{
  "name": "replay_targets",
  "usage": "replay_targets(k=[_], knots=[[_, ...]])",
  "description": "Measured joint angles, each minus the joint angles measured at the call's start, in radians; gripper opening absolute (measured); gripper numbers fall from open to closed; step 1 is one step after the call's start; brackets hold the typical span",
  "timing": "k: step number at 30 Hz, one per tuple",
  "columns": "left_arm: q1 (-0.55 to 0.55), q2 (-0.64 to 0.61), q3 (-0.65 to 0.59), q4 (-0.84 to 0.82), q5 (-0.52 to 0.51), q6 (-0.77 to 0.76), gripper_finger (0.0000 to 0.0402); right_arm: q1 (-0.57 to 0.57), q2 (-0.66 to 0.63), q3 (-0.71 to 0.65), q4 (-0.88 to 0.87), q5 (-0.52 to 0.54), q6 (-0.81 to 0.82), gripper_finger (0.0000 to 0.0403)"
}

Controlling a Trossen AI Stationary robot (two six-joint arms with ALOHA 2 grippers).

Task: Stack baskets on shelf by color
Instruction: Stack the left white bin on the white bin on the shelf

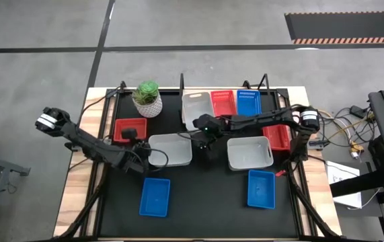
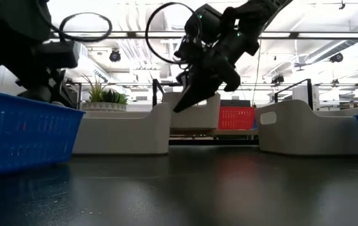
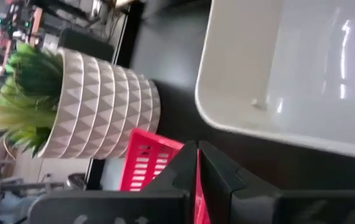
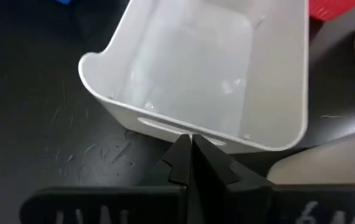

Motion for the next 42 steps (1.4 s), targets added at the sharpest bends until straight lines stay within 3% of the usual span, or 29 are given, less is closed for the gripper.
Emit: replay_targets(k=[3,9,14,20,29,35,42], knots=[[0.013,0.0,-0.001,0.001,0.002,0.0,0.0001,-0.002,-0.013,0.0,0.013,0.009,0.0,0.0009],[0.013,-0.017,0.008,-0.002,0.048,0.0,0.0001,-0.002,-0.021,0.0,0.001,0.128,-0.056,0.0009],[0.013,-0.041,0.008,-0.003,0.055,-0.001,0.0001,-0.014,-0.003,0.0,0.161,0.262,-0.149,0.0009],[0.012,-0.055,0.009,-0.002,0.045,-0.007,0.0001,-0.039,0.013,0.011,0.224,0.298,-0.151,0.0009],[0.006,-0.056,0.009,0.003,0.085,-0.008,0.0001,-0.043,-0.073,0.03,0.041,0.289,-0.159,0.0009],[0.006,-0.058,0.028,0.002,0.099,-0.005,0.0001,-0.067,-0.05,0.029,0.044,0.21,-0.184,0.0009],[0.005,-0.07,0.103,-0.006,0.269,0.025,0.0001,-0.092,-0.012,0.036,0.148,0.293,-0.175,0.0009]])
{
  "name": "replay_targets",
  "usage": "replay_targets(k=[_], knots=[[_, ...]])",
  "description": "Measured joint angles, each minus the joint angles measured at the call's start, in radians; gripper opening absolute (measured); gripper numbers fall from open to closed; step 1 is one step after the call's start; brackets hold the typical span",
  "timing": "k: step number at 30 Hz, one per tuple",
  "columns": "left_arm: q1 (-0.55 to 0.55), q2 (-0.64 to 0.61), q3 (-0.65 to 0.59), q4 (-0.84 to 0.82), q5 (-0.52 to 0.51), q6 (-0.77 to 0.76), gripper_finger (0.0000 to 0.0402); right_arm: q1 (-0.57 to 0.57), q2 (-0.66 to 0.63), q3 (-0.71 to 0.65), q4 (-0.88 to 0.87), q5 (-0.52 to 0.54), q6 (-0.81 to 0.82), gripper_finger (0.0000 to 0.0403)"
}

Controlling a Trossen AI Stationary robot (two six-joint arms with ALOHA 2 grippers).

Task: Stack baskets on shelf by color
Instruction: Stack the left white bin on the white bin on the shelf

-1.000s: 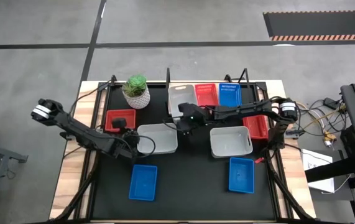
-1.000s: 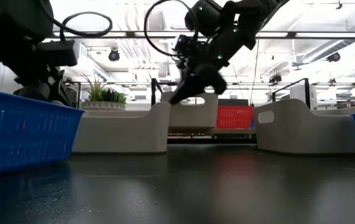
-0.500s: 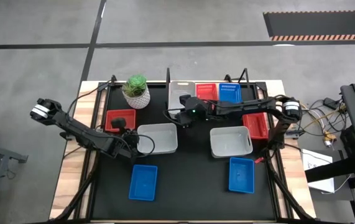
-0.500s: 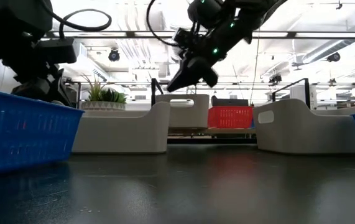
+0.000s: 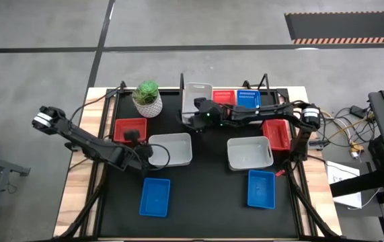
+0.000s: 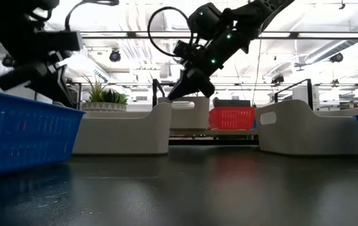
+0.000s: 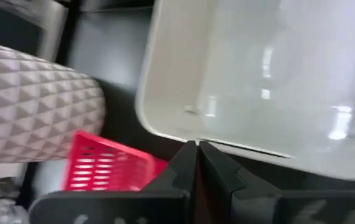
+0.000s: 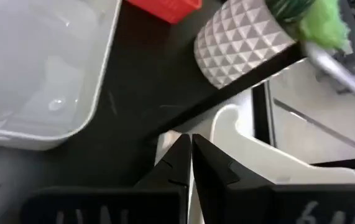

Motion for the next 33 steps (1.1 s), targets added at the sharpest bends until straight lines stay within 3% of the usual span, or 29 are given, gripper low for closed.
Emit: replay_targets(k=[4,10,14,19,27,33], knots=[[0.0,-0.009,0.046,-0.002,0.173,-0.004,0.0001,0.027,-0.031,0.014,-0.043,-0.005,0.004,0.0009],[-0.003,-0.013,0.105,-0.015,0.334,-0.028,0.0001,0.069,-0.052,0.015,-0.112,-0.004,0.03,0.0009],[-0.004,-0.014,0.161,-0.109,0.378,-0.041,0.0001,0.1,-0.052,0.014,-0.171,-0.011,0.045,0.0009],[-0.022,-0.015,0.165,-0.075,0.506,-0.11,0.0001,0.125,-0.052,0.008,-0.234,-0.01,0.106,0.0009],[-0.038,-0.011,0.038,0.246,0.478,-0.033,0.0001,0.153,-0.02,-0.018,-0.239,-0.082,0.14,0.0009],[-0.038,-0.013,-0.006,0.26,0.447,-0.059,0.0001,0.173,0.026,-0.019,-0.205,-0.196,0.174,0.0009]])
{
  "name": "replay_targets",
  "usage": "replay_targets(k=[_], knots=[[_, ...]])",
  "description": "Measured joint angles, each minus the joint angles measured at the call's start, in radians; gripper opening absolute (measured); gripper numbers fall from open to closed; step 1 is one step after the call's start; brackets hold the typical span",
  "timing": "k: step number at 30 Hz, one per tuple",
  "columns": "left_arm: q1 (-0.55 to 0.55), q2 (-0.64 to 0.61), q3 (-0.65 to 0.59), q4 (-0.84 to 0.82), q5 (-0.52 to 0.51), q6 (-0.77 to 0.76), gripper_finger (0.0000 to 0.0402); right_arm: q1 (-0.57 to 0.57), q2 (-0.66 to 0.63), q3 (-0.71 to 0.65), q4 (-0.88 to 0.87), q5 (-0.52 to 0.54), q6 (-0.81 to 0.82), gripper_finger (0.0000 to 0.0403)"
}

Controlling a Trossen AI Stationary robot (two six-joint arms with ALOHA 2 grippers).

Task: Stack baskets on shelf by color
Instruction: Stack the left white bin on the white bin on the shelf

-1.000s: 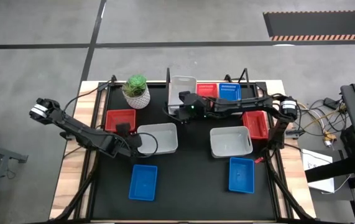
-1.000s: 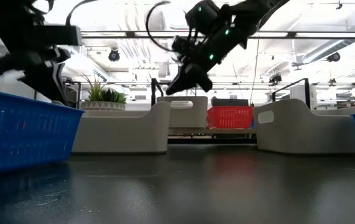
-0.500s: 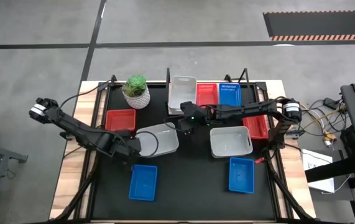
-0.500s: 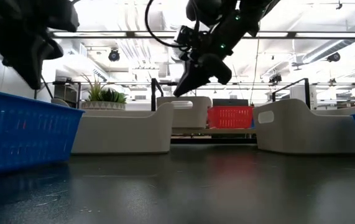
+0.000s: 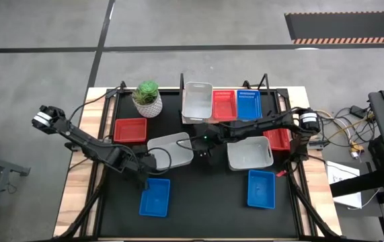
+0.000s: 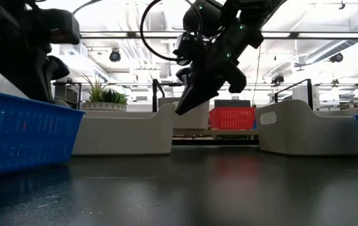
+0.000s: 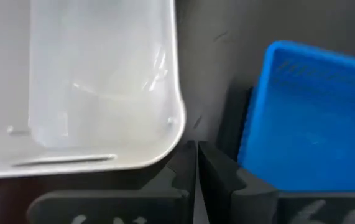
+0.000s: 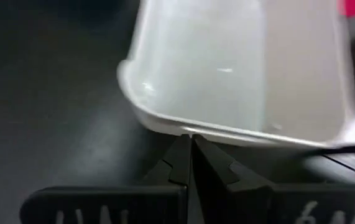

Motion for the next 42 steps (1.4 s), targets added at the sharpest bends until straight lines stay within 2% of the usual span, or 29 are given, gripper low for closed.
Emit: replay_targets(k=[3,8,12,17,22,26,35,39,42], knots=[[0.0,-0.002,-0.003,-0.019,-0.008,0.0,0.0001,0.022,0.012,-0.001,0.004,-0.045,0.0,0.0009],[0.0,-0.012,0.005,-0.131,-0.044,0.0,0.0001,0.08,0.014,-0.001,0.069,-0.053,-0.002,0.0009],[0.0,-0.032,0.002,-0.19,-0.15,-0.001,0.0001,0.133,0.014,-0.001,0.102,-0.05,-0.044,0.0009],[0.001,-0.051,0.004,-0.243,-0.189,-0.002,0.0001,0.141,-0.006,-0.001,0.066,0.011,-0.08,0.0009],[0.0,-0.073,0.005,-0.248,-0.189,-0.002,0.0001,0.117,-0.039,0.027,-0.023,0.011,-0.136,0.0013],[0.0,-0.104,0.011,-0.252,-0.206,0.013,0.0001,0.094,-0.046,0.089,-0.113,0.01,-0.182,0.0043],[0.0,-0.187,0.004,-0.246,-0.446,0.105,0.0001,0.035,-0.041,0.145,-0.132,-0.024,-0.389,0.0152],[0.0,-0.21,0.002,-0.244,-0.517,0.107,0.0001,-0.001,-0.016,0.147,-0.125,-0.108,-0.397,0.0178],[0.0,-0.214,0.002,-0.243,-0.55,0.116,0.0001,-0.021,0.01,0.147,-0.111,-0.122,-0.413,0.0184]])
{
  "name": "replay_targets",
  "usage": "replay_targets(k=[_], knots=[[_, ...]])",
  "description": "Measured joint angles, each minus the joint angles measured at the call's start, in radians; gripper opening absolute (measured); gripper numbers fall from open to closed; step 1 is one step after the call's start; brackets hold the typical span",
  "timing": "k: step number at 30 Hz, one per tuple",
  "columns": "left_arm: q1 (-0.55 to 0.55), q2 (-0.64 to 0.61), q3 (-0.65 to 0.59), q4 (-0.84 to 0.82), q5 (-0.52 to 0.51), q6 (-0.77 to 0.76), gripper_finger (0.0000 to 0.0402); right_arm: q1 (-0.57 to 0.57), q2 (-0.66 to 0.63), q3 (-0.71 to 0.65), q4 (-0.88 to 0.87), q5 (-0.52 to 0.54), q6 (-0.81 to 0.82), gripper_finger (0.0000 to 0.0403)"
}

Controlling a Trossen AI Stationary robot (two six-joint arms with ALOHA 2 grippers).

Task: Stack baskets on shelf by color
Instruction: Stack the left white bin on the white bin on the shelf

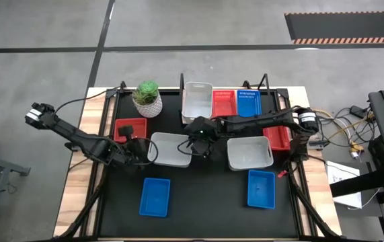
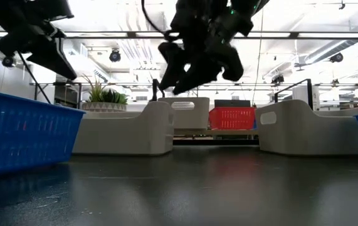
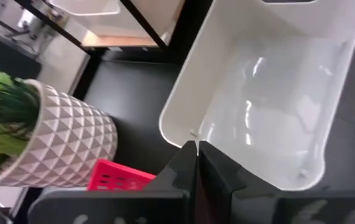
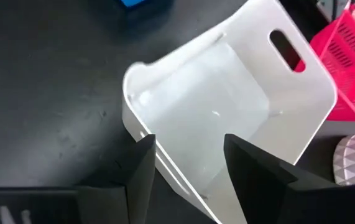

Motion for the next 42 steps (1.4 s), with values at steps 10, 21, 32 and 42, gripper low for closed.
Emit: replay_targets(k=[10,21,32,42], knots=[[0.0,-0.002,-0.003,0.009,-0.082,0.044,0.0001,-0.015,0.103,0.002,0.023,-0.004,-0.077,0.0166],[0.0,-0.002,0.004,0.011,-0.159,0.051,0.0001,0.001,0.109,0.003,0.019,-0.004,-0.118,0.0031],[0.0,-0.018,0.026,0.018,-0.347,0.112,0.0001,0.069,-0.003,0.049,-0.195,0.0,0.045,0.0009],[0.0,-0.05,0.041,0.254,-0.369,0.444,0.0001,0.192,-0.162,0.19,-0.408,0.096,0.304,0.0009]])
